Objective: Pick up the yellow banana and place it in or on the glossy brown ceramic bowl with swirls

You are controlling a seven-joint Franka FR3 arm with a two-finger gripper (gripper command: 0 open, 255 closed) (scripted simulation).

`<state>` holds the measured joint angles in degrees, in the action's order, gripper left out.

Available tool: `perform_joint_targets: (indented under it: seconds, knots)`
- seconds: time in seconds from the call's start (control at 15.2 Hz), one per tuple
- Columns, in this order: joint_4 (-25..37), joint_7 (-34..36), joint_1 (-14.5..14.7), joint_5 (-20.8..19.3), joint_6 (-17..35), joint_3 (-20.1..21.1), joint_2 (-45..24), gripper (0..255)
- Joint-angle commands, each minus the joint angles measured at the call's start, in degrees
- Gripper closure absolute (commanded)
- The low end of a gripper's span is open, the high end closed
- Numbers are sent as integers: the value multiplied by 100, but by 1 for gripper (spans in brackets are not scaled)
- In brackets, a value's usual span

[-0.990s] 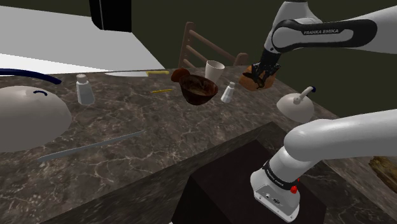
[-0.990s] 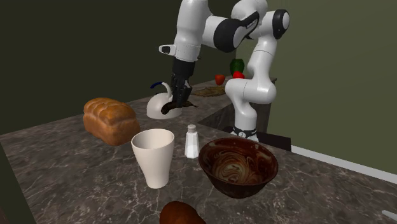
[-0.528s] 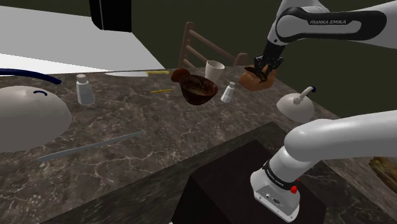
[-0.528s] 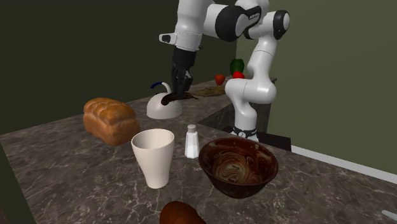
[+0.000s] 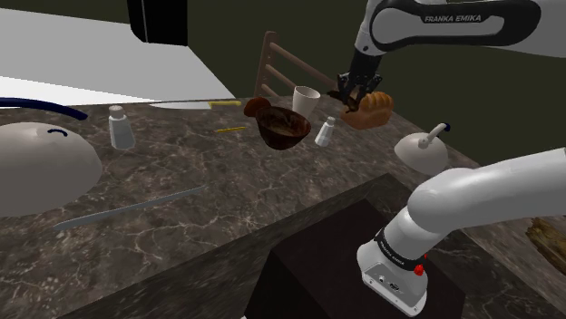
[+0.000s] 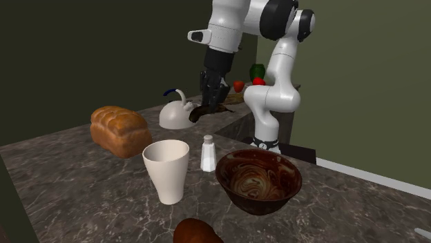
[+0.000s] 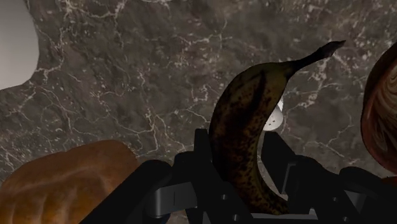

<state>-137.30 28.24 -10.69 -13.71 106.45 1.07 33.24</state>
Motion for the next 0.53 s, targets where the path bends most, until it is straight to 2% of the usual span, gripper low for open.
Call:
perform_joint_targets:
  seconds: [0.0, 0.46]
  knots:
    - [179, 267, 104, 113, -64, 224, -179, 255]
    - [963, 1169, 397, 374, -273, 962, -948, 255]
